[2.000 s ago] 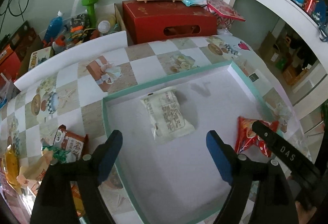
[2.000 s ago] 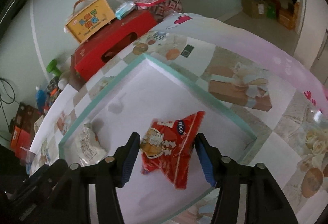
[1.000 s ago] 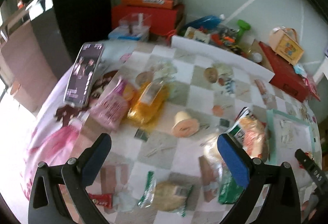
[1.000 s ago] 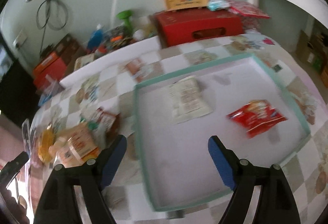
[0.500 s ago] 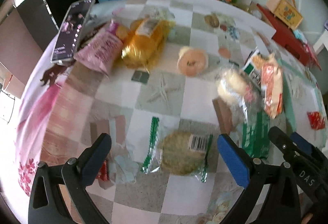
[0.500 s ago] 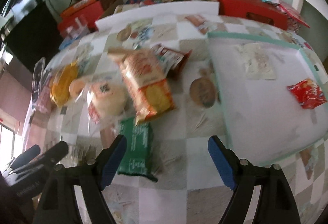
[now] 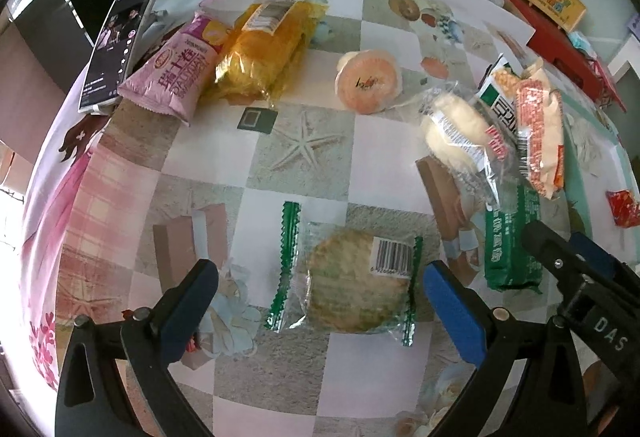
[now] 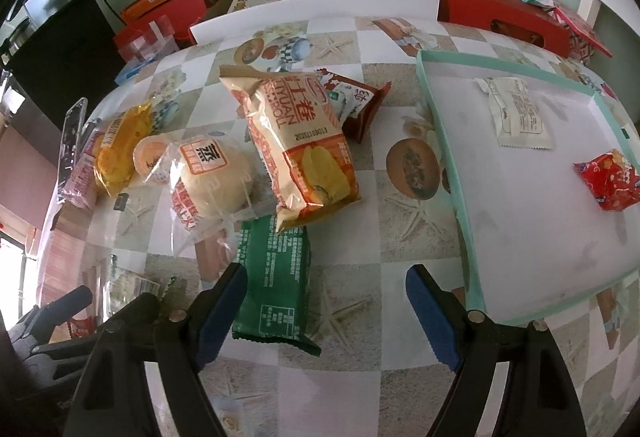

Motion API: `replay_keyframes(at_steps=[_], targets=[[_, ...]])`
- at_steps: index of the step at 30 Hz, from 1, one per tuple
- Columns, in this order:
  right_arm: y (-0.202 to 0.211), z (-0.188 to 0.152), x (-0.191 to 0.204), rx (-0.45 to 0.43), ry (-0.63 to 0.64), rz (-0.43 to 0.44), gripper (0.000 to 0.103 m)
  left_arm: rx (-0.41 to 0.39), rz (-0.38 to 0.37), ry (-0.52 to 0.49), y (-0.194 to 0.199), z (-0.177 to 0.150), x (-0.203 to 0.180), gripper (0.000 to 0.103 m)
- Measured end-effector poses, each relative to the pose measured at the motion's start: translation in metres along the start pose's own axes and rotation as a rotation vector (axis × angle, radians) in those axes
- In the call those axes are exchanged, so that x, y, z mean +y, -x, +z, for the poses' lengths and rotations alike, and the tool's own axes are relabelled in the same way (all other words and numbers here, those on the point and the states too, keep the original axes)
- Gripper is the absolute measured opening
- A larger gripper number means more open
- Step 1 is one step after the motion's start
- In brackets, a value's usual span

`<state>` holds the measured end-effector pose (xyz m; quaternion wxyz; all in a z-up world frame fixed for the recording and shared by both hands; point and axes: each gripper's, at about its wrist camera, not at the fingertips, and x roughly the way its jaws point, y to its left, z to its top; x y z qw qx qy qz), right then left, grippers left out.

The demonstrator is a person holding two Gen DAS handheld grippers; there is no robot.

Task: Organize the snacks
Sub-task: 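Move both tools back over the remaining snacks, then grasp the green-edged biscuit packet with the left tool while the right tool grasps the green box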

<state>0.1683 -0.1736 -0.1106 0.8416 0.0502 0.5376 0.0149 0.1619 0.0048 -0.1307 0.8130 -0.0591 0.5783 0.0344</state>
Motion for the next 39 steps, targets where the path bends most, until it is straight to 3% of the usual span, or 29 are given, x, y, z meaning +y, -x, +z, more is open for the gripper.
replay_keyframes(at_steps=[5, 9, 22, 23, 26, 39], targets=[[0.002, -0.001, 0.000, -0.005, 0.000, 0.022, 0.084, 0.000, 0.002, -0.044, -0.004, -0.002, -0.009, 0.100], [0.002, -0.002, 0.001, -0.005, 0.002, 0.024, 0.084, 0.016, 0.009, -0.057, -0.009, -0.003, -0.013, 0.094], [-0.003, -0.003, 0.001, 0.002, 0.010, 0.033, 0.084, -0.009, 0.051, 0.041, -0.004, -0.002, 0.012, 0.093], [-0.004, -0.004, 0.004, 0.004, 0.019, 0.038, 0.084, -0.009, 0.052, 0.049, -0.003, -0.002, 0.014, 0.092], [-0.007, -0.005, 0.011, 0.011, 0.046, 0.051, 0.084, 0.002, 0.033, 0.072, -0.003, -0.002, 0.019, 0.072], [-0.020, -0.011, 0.024, 0.035, 0.123, 0.000, 0.080, 0.015, 0.038, 0.052, -0.006, -0.005, 0.021, 0.072]])
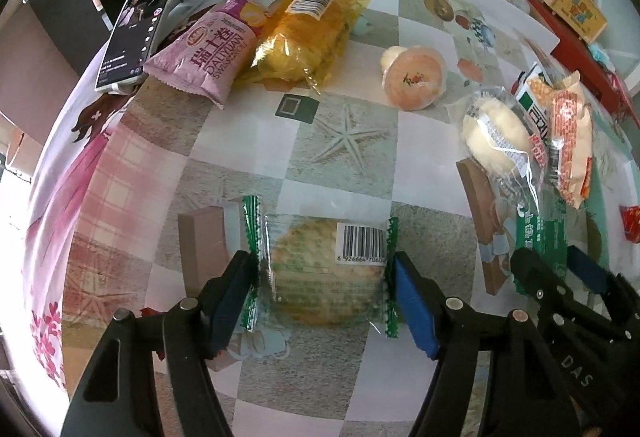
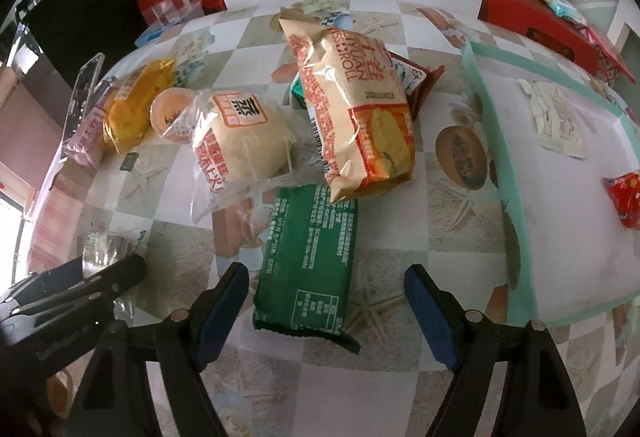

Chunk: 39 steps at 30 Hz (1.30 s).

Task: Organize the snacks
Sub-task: 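Grasp the green-edged biscuit packet with the left tool while the right tool grasps the green box, then lift the biscuit packet with the left tool while the right tool lifts the green box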

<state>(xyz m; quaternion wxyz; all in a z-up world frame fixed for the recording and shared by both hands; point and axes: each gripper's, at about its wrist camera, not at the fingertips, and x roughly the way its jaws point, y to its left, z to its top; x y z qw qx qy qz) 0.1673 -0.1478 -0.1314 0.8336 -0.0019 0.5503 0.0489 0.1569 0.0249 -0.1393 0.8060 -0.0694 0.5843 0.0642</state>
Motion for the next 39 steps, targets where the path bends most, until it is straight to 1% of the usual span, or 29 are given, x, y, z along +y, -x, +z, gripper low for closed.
replay_keyframes(at_steps=[4, 11, 16, 22, 25, 27, 29, 35, 39], targets=[[-0.001, 0.000, 0.002, -0.004, 0.019, -0.019, 0.075, -0.001, 0.007, -0.007, -0.001, 0.001, -0.002, 0.072], [0.000, 0.001, 0.003, -0.015, 0.027, -0.010, 0.054, -0.002, 0.004, -0.012, -0.001, 0.001, -0.004, 0.072], [0.000, 0.003, -0.003, -0.017, 0.014, -0.009, 0.053, -0.003, -0.007, -0.009, -0.001, 0.001, -0.002, 0.072], [0.000, 0.003, -0.007, -0.016, 0.009, -0.022, 0.043, -0.005, -0.005, -0.006, -0.001, 0.001, 0.001, 0.072], [0.001, 0.003, -0.005, -0.015, 0.011, -0.016, 0.042, -0.006, -0.007, -0.005, -0.001, 0.001, 0.001, 0.069], [0.002, 0.002, -0.006, -0.015, 0.001, 0.000, 0.042, -0.010, -0.009, -0.005, 0.001, 0.001, 0.001, 0.063], [0.003, 0.002, -0.007, -0.015, -0.010, 0.026, 0.042, -0.012, -0.015, -0.006, 0.003, 0.000, 0.000, 0.060], [0.008, 0.002, -0.003, -0.027, -0.005, 0.049, 0.042, -0.024, -0.039, -0.017, 0.008, 0.000, -0.002, 0.058], [0.014, 0.002, 0.000, -0.040, 0.002, 0.057, 0.042, -0.052, -0.057, -0.021, 0.016, 0.002, -0.002, 0.058]])
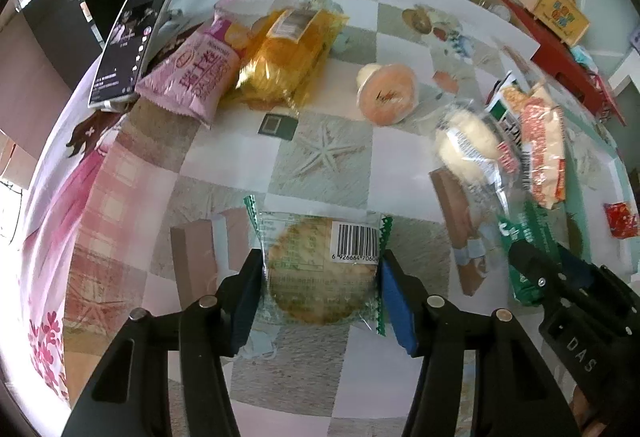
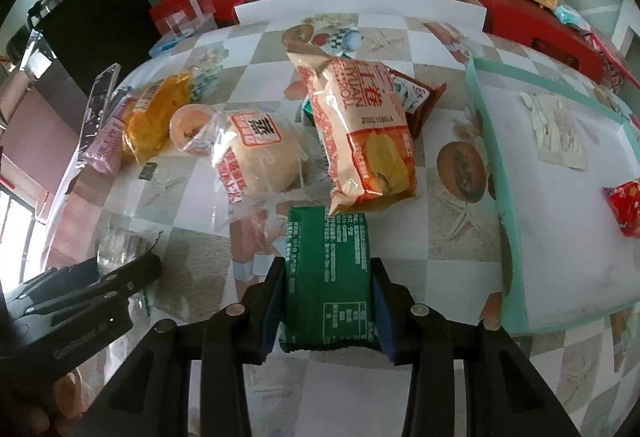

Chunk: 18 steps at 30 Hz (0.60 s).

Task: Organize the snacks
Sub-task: 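Lift the biscuit packet with the left tool while the right tool lifts the green box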

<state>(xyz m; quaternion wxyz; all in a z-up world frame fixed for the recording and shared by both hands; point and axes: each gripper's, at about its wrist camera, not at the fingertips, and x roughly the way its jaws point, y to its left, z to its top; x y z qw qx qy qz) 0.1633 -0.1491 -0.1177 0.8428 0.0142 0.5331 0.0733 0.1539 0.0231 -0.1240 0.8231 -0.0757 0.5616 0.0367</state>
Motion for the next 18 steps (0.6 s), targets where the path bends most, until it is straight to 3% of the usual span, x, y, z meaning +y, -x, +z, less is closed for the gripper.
replay_keyframes(at_steps=[3, 6, 9, 14, 18], targets=[[0.009, 0.001, 0.002, -0.024, 0.005, 0.016, 0.042, -0.031, -0.012, 0.002, 0.009, 0.002, 0.001, 0.058], [0.021, 0.002, 0.004, -0.057, 0.011, 0.030, 0.030, -0.065, -0.012, 0.005, 0.018, 0.004, 0.002, 0.058], [0.029, 0.002, 0.006, -0.075, 0.023, 0.036, 0.030, -0.079, -0.014, 0.005, 0.022, 0.006, 0.004, 0.058], [0.014, -0.002, 0.005, -0.009, 0.020, 0.024, 0.031, -0.058, -0.012, 0.004, 0.016, 0.007, 0.007, 0.058], [0.012, -0.003, 0.003, -0.010, 0.000, 0.035, 0.034, -0.030, -0.020, 0.008, 0.010, 0.007, 0.008, 0.058]])
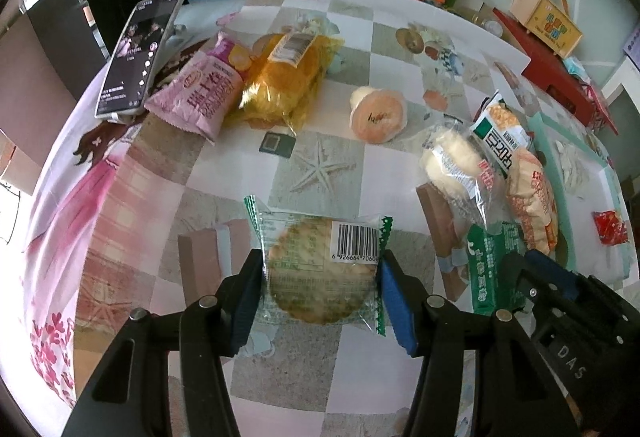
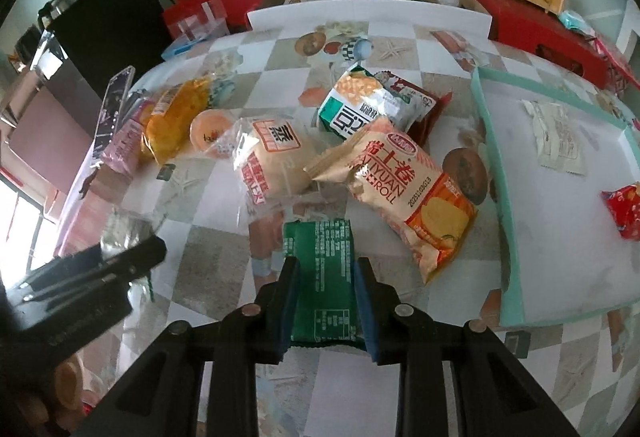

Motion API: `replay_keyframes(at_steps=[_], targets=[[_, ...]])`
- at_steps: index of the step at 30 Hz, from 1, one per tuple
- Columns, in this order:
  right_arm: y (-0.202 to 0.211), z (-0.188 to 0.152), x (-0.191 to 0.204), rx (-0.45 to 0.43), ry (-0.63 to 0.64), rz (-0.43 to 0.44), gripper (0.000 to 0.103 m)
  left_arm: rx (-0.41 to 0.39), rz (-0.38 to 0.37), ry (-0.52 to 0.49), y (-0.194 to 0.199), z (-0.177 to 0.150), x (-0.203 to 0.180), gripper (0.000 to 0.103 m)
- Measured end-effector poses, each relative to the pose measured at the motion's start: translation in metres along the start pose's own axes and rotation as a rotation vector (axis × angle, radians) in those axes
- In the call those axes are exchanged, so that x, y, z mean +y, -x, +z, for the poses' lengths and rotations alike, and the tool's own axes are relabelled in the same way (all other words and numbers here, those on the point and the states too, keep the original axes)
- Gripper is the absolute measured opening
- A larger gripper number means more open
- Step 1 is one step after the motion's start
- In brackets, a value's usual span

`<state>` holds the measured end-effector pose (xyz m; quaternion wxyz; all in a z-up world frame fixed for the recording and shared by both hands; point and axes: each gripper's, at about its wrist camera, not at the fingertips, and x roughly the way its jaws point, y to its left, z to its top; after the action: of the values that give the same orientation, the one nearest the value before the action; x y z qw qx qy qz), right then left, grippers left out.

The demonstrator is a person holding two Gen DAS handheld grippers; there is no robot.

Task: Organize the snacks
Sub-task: 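Lift the biscuit packet with the left tool while the right tool lifts the green box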

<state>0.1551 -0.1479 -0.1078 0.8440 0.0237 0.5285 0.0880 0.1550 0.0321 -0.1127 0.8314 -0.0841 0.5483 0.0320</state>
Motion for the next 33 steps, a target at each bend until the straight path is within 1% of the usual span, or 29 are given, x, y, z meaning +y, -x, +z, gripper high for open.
replay_keyframes(at_steps=[2, 4, 6, 9, 13, 17, 21, 23, 24, 33], targets=[[-0.001, 0.000, -0.001, 0.003, -0.008, 0.013, 0.048, 0.004, -0.008, 0.003, -0.001, 0.000, 0.000, 0.058], [-0.001, 0.000, 0.003, 0.003, 0.001, 0.018, 0.051, 0.002, -0.008, 0.000, 0.000, 0.000, 0.001, 0.058], [-0.003, -0.001, 0.008, 0.007, 0.020, 0.021, 0.051, 0.004, -0.008, 0.000, -0.001, 0.000, 0.001, 0.058], [-0.009, -0.003, 0.016, 0.028, 0.059, -0.003, 0.051, 0.009, -0.012, 0.000, -0.001, 0.000, 0.001, 0.058], [-0.021, -0.006, 0.014, 0.068, 0.060, -0.016, 0.051, 0.011, -0.014, 0.001, -0.002, 0.000, 0.001, 0.058], [-0.025, -0.007, 0.011, 0.079, 0.062, -0.047, 0.050, 0.012, -0.015, 0.002, -0.002, 0.000, 0.002, 0.058], [-0.028, -0.009, 0.019, 0.080, 0.110, -0.055, 0.050, 0.014, -0.015, 0.002, -0.002, 0.000, 0.003, 0.058], [-0.029, -0.010, 0.023, 0.078, 0.133, -0.072, 0.044, 0.014, -0.015, 0.003, -0.002, 0.000, 0.002, 0.058], [-0.029, -0.009, 0.023, 0.076, 0.139, -0.081, 0.044, 0.014, -0.015, 0.002, -0.003, 0.000, 0.002, 0.058], [-0.025, -0.008, 0.022, 0.078, 0.137, -0.060, 0.043, 0.015, -0.015, 0.001, -0.003, 0.000, 0.002, 0.058]])
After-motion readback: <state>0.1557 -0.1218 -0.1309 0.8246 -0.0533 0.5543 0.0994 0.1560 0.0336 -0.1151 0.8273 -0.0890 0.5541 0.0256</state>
